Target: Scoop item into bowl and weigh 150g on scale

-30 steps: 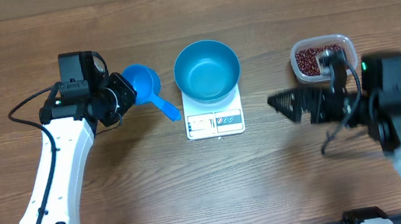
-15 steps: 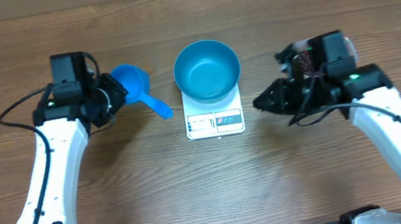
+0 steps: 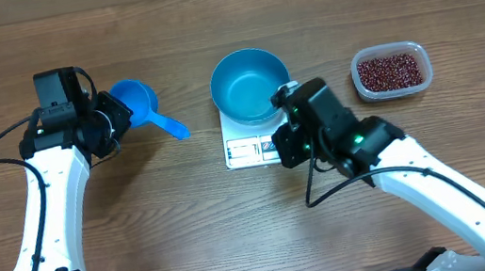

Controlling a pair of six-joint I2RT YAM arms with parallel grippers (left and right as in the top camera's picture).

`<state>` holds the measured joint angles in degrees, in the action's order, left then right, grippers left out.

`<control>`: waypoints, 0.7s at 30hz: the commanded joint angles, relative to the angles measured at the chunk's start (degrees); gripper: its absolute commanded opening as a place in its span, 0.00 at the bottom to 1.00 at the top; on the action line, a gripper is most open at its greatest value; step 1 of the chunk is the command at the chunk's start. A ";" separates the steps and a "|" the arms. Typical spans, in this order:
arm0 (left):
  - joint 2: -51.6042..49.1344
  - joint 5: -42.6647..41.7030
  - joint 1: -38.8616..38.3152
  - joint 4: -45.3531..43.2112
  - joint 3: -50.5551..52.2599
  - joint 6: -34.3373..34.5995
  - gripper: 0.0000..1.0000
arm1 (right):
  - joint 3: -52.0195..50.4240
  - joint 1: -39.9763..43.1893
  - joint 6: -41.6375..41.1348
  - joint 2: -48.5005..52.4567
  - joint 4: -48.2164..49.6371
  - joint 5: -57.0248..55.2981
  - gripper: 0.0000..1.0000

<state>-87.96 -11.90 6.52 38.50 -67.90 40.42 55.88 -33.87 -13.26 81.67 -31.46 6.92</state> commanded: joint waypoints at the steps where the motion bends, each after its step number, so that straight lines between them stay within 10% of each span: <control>1: 0.68 0.35 0.26 -0.81 -0.63 0.72 0.04 | -1.29 -0.63 0.22 3.15 1.64 -5.44 0.04; 21: 0.66 0.50 0.33 -4.11 -0.63 0.72 0.04 | -2.12 -5.44 17.00 8.85 8.94 -5.92 0.04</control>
<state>-87.96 -11.73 6.52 34.68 -67.90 40.42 54.72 -38.68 0.60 90.56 -22.74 1.85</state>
